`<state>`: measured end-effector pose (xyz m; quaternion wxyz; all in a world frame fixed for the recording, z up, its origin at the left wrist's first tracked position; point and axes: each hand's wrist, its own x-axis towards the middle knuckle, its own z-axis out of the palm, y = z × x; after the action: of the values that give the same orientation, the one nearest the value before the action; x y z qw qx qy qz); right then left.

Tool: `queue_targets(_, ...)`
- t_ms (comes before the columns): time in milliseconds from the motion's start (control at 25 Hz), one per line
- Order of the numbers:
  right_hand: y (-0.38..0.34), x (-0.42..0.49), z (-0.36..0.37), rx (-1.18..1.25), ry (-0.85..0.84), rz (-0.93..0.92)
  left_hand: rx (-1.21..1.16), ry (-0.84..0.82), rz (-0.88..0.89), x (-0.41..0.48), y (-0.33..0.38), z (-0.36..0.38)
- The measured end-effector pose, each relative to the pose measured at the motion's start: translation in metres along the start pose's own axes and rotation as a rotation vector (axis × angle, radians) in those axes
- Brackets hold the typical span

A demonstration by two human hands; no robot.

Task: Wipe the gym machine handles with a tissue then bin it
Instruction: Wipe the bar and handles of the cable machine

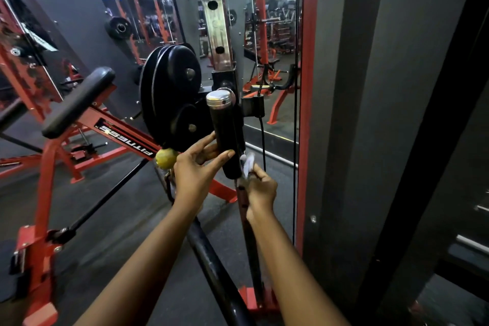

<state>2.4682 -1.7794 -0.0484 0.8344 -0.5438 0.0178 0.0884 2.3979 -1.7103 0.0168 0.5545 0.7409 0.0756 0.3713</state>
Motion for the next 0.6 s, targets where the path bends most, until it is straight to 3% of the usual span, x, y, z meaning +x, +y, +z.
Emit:
queue_targets(320,-0.014,-0.035,0.006,-0.029,0.091,-0.012,0.019,-0.024,0.042,0.002,-0.005,-0.003)
queue_targets(600,-0.031,-0.061,0.013,-0.232,0.108,-0.346,-0.015,-0.061,0.073,0.004,-0.006,-0.006)
